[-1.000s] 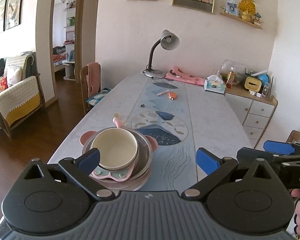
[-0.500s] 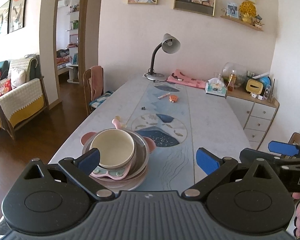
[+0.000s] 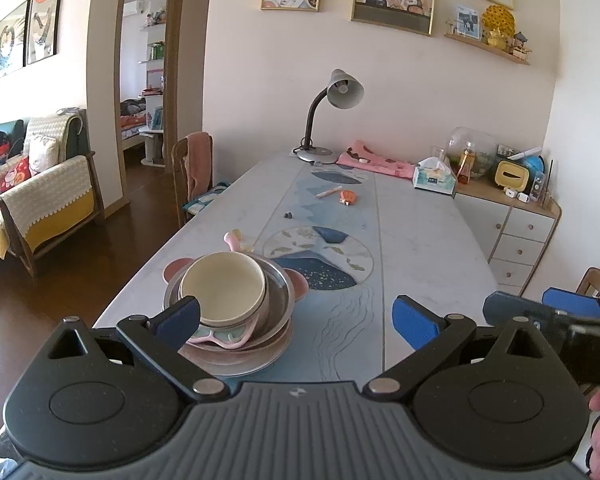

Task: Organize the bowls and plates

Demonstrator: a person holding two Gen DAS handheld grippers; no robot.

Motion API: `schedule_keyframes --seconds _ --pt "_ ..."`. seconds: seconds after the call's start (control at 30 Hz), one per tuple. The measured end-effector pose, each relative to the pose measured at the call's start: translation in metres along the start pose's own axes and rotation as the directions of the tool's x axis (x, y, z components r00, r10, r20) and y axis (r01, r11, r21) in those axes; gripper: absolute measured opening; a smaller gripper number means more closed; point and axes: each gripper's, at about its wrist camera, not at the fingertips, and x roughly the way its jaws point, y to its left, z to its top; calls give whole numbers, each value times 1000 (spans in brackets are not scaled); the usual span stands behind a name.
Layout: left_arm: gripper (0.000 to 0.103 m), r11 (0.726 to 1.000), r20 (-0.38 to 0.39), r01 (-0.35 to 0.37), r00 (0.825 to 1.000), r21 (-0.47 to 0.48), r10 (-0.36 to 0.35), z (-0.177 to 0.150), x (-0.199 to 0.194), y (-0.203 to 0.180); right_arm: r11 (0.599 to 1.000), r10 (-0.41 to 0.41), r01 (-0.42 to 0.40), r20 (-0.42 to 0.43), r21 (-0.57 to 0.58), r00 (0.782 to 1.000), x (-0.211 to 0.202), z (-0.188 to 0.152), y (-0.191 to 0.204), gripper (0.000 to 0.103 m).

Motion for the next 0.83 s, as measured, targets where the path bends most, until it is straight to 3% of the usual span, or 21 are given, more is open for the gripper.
schedule_keyframes --seconds 0.4,0.83 --pt "103 1000 30 19 999 14 -20 -5 -12 -12 997 -80 80 20 -19 997 -3 0 -4 103" --pt "103 1000 23 11 1000 -2 -11 -6 -11 -7 996 -81 81 -12 -22 997 8 -2 -6 103"
